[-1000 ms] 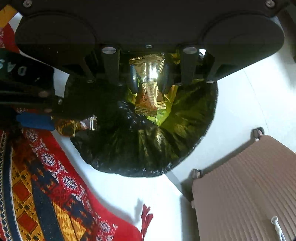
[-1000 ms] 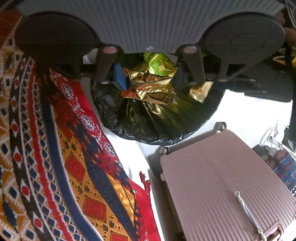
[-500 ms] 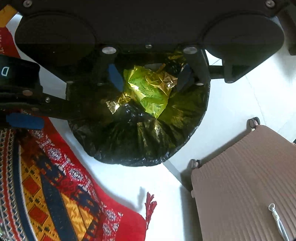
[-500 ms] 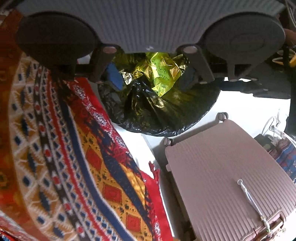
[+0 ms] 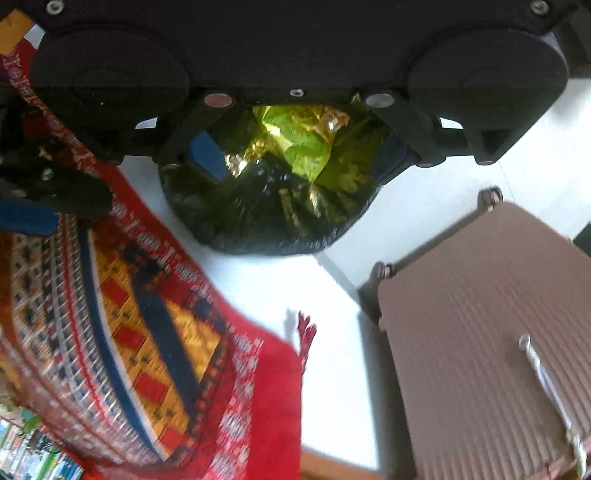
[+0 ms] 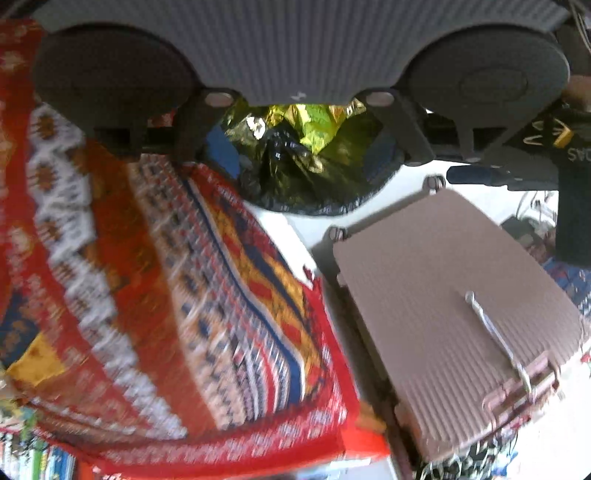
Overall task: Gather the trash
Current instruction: 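Move both tools back toward the remaining trash on the rug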
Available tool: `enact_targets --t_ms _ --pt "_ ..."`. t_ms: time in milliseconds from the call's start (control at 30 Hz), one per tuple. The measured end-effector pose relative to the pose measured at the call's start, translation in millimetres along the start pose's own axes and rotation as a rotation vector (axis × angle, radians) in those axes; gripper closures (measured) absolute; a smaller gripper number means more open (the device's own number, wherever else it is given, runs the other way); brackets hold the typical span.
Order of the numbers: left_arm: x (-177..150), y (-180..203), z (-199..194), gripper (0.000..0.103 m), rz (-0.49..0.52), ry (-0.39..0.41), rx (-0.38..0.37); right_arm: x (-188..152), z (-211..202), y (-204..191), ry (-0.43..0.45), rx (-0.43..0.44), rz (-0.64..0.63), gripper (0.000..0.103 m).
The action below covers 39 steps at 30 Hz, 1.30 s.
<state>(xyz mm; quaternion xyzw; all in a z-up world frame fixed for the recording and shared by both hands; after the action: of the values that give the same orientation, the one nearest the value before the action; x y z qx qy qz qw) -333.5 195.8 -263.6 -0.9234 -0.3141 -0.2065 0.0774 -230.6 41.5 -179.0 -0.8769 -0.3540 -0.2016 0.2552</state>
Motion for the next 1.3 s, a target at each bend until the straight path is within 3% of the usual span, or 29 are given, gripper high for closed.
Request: enact_targets --t_ms 467,567,733,1067,1300 --pt "73 60 -75 0.012 0.147 0.19 -0.085 60 -91 38 0.219 -0.039 0.114 0.018" --pt "89 81 -93 0.01 0.18 0.238 -0.124 70 -108 54 0.254 -0.077 0.143 0.018" --pt "115 122 -119 0.007 0.232 0.31 -0.197 86 -142 82 0.332 -0.21 0.177 0.018" --pt "158 208 -133 0.007 0.298 0.353 -0.287 107 -185 154 0.378 -0.324 0.288 0.018" --pt "184 263 -123 0.026 0.308 0.335 -0.311 121 -204 203 0.405 -0.423 0.308 0.018"
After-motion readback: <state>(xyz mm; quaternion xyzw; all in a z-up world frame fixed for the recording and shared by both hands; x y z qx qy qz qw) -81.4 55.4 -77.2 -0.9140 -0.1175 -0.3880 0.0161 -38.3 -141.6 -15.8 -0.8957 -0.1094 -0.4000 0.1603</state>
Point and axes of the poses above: each gripper's, at about its wrist camera, not at the fingertips, and z roughly the way its jaws point, y to its right, x to its top, the point moved 4 cm from there along z, roughly the way its jaws point, and after that the axes turned 4 degrees about x, right-handed, at the moved point
